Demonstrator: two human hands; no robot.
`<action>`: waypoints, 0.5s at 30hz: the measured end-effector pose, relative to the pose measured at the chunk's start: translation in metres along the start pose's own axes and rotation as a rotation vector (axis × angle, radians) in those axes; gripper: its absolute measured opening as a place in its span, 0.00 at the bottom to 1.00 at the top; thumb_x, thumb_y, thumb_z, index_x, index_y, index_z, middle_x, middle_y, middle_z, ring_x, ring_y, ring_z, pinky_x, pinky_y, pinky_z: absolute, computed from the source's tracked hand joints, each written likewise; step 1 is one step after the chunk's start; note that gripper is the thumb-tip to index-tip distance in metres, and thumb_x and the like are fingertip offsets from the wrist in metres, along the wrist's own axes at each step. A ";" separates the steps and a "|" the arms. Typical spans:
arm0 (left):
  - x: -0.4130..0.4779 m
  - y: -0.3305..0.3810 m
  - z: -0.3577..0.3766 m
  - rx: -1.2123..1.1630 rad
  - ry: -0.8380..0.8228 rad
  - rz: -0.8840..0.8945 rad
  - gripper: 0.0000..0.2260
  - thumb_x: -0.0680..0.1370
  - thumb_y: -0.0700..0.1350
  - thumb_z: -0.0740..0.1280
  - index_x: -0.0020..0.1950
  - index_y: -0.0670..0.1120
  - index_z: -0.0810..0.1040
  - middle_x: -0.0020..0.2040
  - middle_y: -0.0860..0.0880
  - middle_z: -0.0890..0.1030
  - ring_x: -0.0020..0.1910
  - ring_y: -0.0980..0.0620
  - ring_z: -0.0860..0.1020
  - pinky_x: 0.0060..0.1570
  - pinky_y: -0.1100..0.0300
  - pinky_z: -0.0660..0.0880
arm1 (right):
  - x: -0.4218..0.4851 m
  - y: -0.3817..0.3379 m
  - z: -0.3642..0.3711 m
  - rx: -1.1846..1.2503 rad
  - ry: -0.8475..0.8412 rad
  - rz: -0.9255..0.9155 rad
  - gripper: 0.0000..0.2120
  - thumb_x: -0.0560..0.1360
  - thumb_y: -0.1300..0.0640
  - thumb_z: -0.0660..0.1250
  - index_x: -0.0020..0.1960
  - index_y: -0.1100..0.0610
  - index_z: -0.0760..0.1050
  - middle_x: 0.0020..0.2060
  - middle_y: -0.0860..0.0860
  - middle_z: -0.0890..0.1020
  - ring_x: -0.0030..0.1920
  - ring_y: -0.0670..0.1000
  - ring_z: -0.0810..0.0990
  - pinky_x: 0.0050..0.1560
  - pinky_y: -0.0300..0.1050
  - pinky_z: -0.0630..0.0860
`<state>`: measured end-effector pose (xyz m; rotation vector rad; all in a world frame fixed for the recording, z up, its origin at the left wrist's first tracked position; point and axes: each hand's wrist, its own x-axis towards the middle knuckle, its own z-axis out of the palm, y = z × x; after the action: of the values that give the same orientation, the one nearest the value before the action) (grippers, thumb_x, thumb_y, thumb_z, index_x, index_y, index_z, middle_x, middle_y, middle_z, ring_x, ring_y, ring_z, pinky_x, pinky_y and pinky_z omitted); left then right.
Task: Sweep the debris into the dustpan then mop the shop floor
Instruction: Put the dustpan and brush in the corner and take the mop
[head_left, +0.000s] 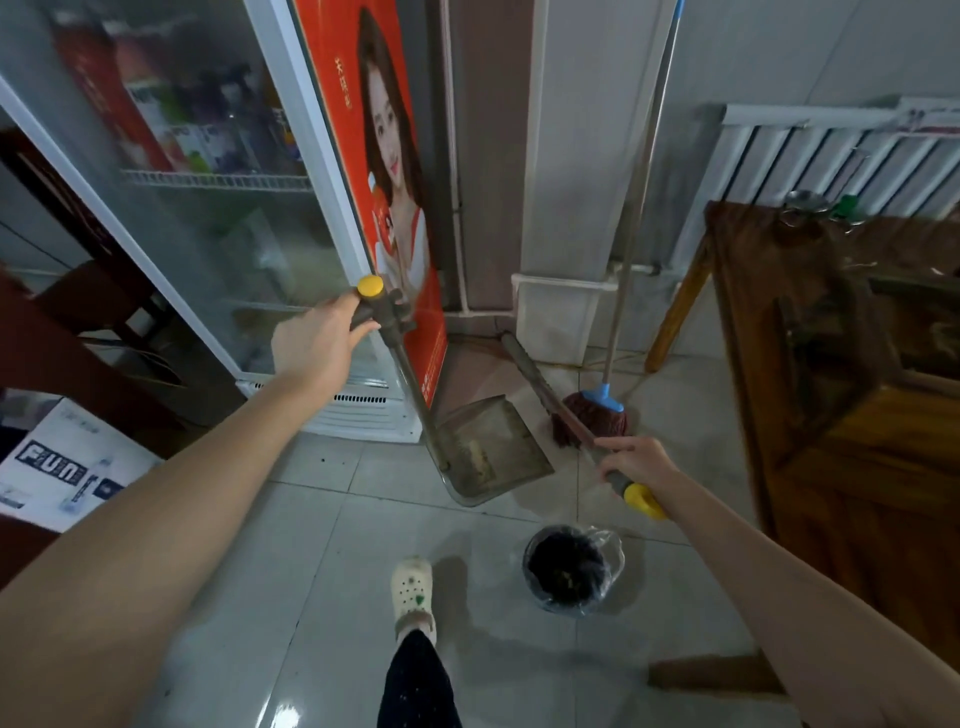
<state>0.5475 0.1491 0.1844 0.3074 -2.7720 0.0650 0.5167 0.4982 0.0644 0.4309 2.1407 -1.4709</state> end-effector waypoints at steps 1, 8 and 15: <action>0.015 -0.005 0.008 -0.001 0.003 0.012 0.16 0.77 0.55 0.64 0.52 0.42 0.74 0.41 0.41 0.81 0.37 0.39 0.80 0.31 0.55 0.69 | 0.011 -0.009 0.006 0.014 0.006 0.011 0.22 0.68 0.75 0.67 0.61 0.65 0.78 0.37 0.53 0.78 0.32 0.48 0.73 0.22 0.30 0.71; 0.137 -0.044 0.083 -0.082 -0.079 0.133 0.17 0.77 0.57 0.61 0.56 0.45 0.73 0.45 0.46 0.81 0.40 0.42 0.81 0.32 0.54 0.76 | 0.089 -0.087 0.076 0.105 0.091 0.084 0.23 0.69 0.76 0.66 0.62 0.66 0.77 0.37 0.53 0.77 0.32 0.50 0.74 0.21 0.33 0.72; 0.248 -0.069 0.134 -0.152 -0.140 0.219 0.16 0.78 0.56 0.62 0.56 0.44 0.73 0.44 0.44 0.81 0.41 0.40 0.81 0.36 0.54 0.73 | 0.157 -0.161 0.121 0.198 0.161 0.152 0.22 0.70 0.76 0.66 0.63 0.66 0.76 0.35 0.52 0.76 0.32 0.50 0.74 0.21 0.32 0.73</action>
<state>0.2906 0.0197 0.1450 -0.0321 -2.9171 -0.1178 0.3309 0.3235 0.0650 0.7902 2.0369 -1.6136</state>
